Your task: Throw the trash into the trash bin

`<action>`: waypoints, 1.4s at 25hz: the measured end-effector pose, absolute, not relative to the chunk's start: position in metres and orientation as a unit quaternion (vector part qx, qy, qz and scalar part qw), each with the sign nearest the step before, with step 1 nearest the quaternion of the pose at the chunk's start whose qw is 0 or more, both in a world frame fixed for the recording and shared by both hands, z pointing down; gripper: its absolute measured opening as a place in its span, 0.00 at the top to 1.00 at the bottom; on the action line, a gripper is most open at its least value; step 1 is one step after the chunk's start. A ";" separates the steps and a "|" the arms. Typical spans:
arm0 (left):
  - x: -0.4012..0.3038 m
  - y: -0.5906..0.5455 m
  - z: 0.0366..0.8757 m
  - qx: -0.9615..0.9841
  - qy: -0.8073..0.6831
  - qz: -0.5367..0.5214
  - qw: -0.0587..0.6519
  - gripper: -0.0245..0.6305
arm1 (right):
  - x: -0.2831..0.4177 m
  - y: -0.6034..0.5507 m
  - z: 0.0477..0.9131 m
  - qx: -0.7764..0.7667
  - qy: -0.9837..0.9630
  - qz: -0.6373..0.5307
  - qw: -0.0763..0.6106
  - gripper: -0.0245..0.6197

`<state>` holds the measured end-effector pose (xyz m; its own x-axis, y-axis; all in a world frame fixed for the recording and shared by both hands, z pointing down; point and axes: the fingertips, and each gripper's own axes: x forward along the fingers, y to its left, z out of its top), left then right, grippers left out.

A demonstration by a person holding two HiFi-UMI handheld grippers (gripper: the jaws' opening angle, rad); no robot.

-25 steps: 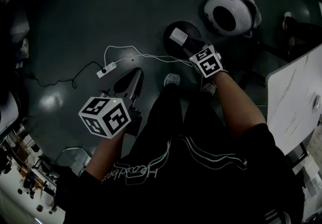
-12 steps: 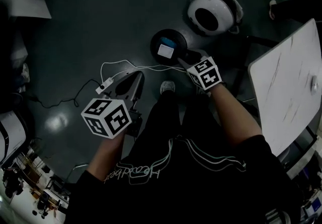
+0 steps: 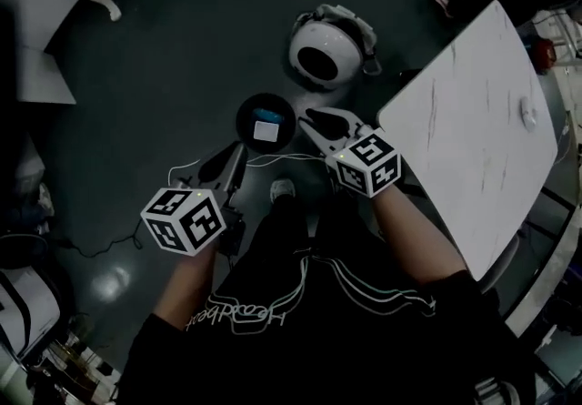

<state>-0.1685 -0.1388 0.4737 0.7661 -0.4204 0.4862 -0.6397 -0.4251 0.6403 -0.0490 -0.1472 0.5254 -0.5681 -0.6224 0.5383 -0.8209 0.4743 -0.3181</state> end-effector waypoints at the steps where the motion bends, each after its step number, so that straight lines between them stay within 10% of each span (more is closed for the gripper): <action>1: -0.163 -0.139 0.467 0.839 -0.313 0.126 0.428 0.96 | -0.047 -0.146 0.508 0.432 -0.844 0.273 0.164 0.81; 15: -0.027 -0.123 0.387 0.903 -0.194 0.141 0.356 0.96 | 0.123 -0.067 0.326 0.567 -0.800 0.194 0.035 0.91; 35: 0.181 -0.072 0.370 0.920 -0.119 0.201 0.315 0.96 | 0.492 0.082 0.306 0.777 -0.588 0.109 0.196 0.91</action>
